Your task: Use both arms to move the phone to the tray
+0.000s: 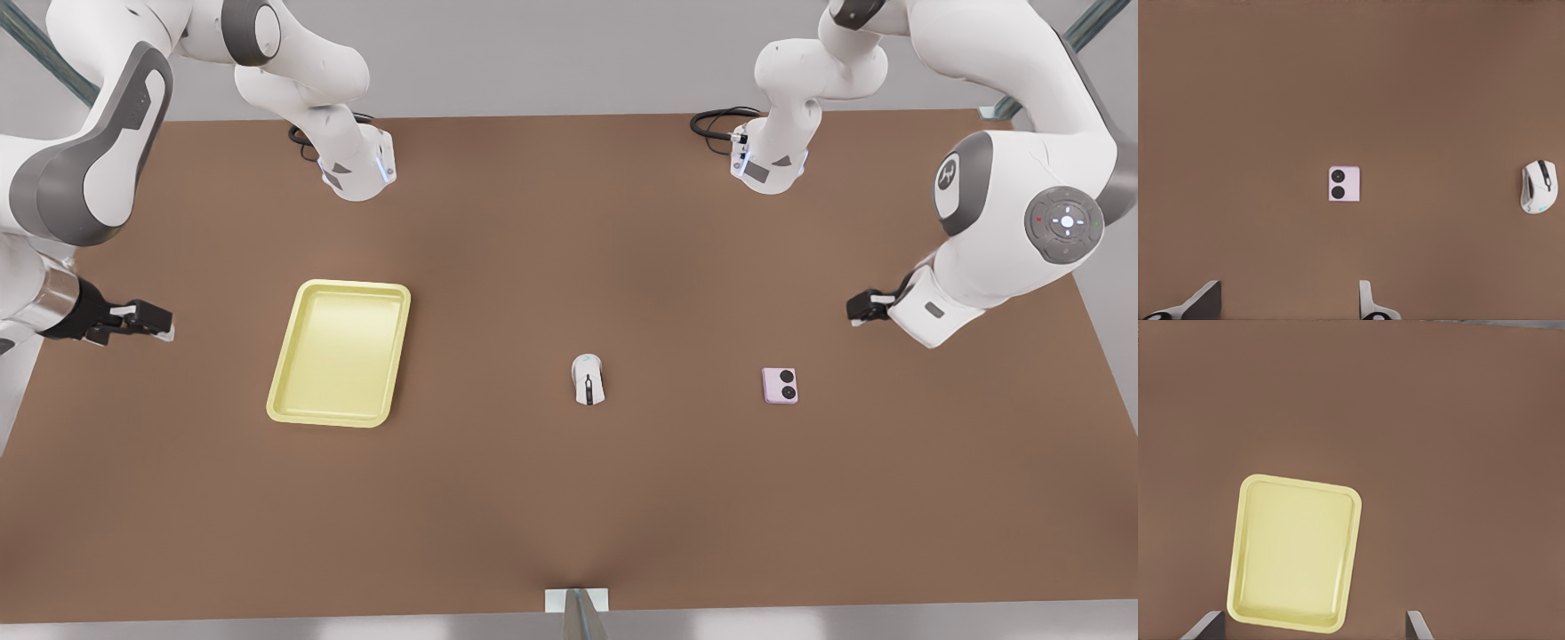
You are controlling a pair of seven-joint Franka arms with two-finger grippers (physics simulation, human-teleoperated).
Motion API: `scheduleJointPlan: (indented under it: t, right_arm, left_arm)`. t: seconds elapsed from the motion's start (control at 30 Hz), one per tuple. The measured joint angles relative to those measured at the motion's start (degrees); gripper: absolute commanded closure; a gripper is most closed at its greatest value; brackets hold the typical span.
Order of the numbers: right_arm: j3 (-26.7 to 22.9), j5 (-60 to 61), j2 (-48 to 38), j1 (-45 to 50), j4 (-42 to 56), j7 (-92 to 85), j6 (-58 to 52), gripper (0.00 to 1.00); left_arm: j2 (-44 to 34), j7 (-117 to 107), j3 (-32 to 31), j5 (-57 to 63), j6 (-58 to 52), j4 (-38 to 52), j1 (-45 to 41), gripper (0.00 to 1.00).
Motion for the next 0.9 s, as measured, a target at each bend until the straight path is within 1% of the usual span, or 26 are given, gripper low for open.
scheduleJointPlan:
  t: [0.1,0.13,0.23,0.3,0.37,0.4,0.5,0.63,0.77,0.9]
  right_arm:
    - [0.0,0.0,0.0,0.0,0.0,-1.0,0.5,0.0]
    - [0.0,0.0,0.0,0.0,0.0,-1.2,0.7,0.0]
    - [0.0,0.0,0.0,0.0,0.0,-2.0,0.9,0.0]
    - [0.0,0.0,0.0,0.0,0.0,-2.5,1.1,0.0]
    - [0.0,0.0,0.0,0.0,0.0,-2.9,1.2,0.0]
    - [0.0,0.1,0.0,0.0,0.0,-3.0,1.2,0.0]
    - [0.0,0.1,0.0,0.0,0.1,-3.5,1.3,0.0]
    - [0.0,0.1,0.0,0.0,0.1,-4.1,1.3,0.0]
    - [0.0,0.1,0.0,0.0,0.0,-4.5,1.4,0.0]
    - [0.0,0.0,0.0,0.0,0.1,-4.9,1.4,0.0]
  left_arm:
    - [1.3,0.0,0.0,-0.5,1.3,-0.5,0.0,0.0]
    - [2.2,0.1,0.1,-1.1,2.3,-2.3,0.0,0.0]
    - [3.5,0.1,0.2,-2.2,9.4,-15.3,-0.1,0.0]
    - [3.5,0.1,1.0,-2.6,17.2,-25.7,0.0,0.0]
    - [4.1,0.1,1.3,-2.8,25.6,-33.2,0.4,0.0]
    - [5.3,0.1,1.3,-2.9,29.7,-35.1,0.6,0.0]
    - [9.9,0.1,1.4,-4.3,41.0,-36.8,1.5,0.0]
    - [13.1,0.2,1.3,-6.2,51.5,-37.0,2.0,0.0]
    - [14.4,0.2,1.0,-7.6,57.1,-37.0,2.0,0.0]
    - [15.8,0.6,0.3,-7.8,59.7,-37.7,1.9,0.0]
